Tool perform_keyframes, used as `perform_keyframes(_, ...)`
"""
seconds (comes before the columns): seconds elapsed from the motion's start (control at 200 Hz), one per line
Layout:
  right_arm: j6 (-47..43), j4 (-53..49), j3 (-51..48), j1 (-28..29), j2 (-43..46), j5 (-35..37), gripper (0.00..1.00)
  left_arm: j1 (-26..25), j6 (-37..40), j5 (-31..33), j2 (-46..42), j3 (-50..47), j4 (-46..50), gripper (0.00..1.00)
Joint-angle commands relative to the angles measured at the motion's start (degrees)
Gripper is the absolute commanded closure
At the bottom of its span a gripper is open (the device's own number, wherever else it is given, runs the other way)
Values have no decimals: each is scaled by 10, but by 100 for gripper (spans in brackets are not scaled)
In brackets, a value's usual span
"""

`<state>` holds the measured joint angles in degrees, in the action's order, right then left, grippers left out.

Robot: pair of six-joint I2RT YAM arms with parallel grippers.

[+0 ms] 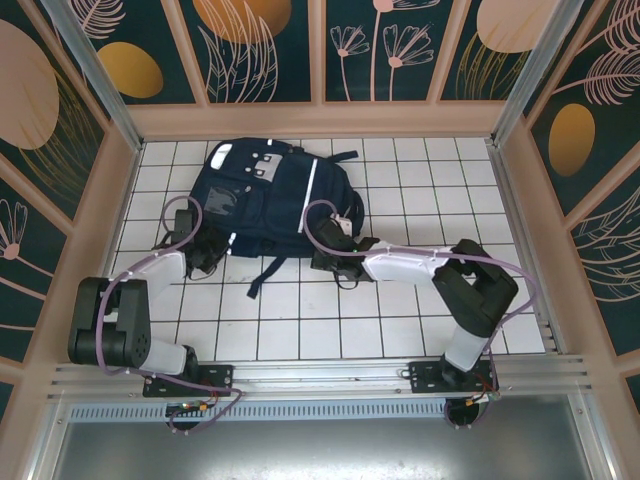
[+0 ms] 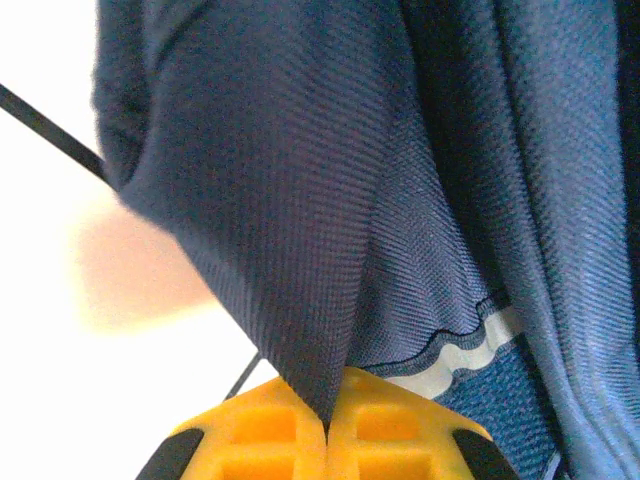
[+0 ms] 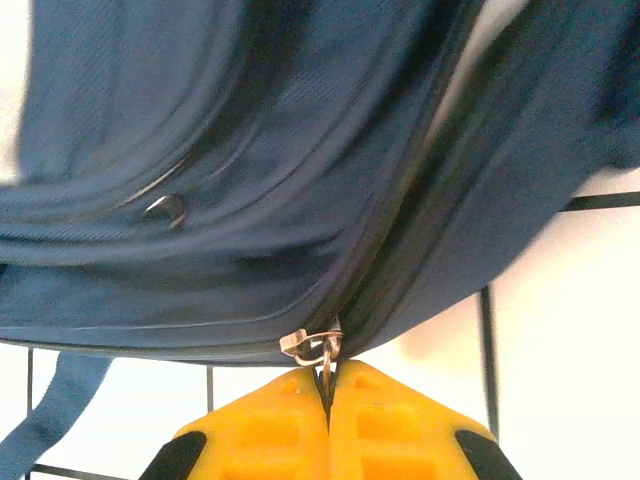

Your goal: Pack books, pencil case, and school supplies into a backpack

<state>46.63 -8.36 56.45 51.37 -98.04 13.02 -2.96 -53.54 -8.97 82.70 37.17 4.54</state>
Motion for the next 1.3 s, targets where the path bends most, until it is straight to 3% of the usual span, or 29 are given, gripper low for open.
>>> perform_keyframes(0.0, 0, -50, -29, -12, 29, 47, 100, 38, 33, 82, 16, 45, 10, 100)
perform_keyframes(0.345, -38, -15, 34, 51, -17, -5, 100, 61, 69, 39, 140, 244, 67, 100)
perform_keyframes(0.44, -46, 1, 70, 76, -49, -26, 100, 61, 65, 20, 139, 252, 72, 57)
perform_keyframes(0.515, -53, 5, 103, 89, -77, -40, 100, 61, 48, 1, 116, 227, 68, 46)
perform_keyframes(0.705, -72, -12, 161, 99, -122, -44, 100, 40, -24, -64, 4, 93, 26, 45)
perform_keyframes(0.946, -86, -11, 159, 90, -118, -49, 100, -85, -181, -93, -89, -63, -93, 49)
perform_keyframes(1.066, -85, -6, 146, 86, -108, -50, 100, -150, -223, -72, -83, -84, -151, 48)
perform_keyframes(1.296, -84, -11, 136, 84, -97, -46, 100, -202, -237, -42, -24, -53, -198, 47)
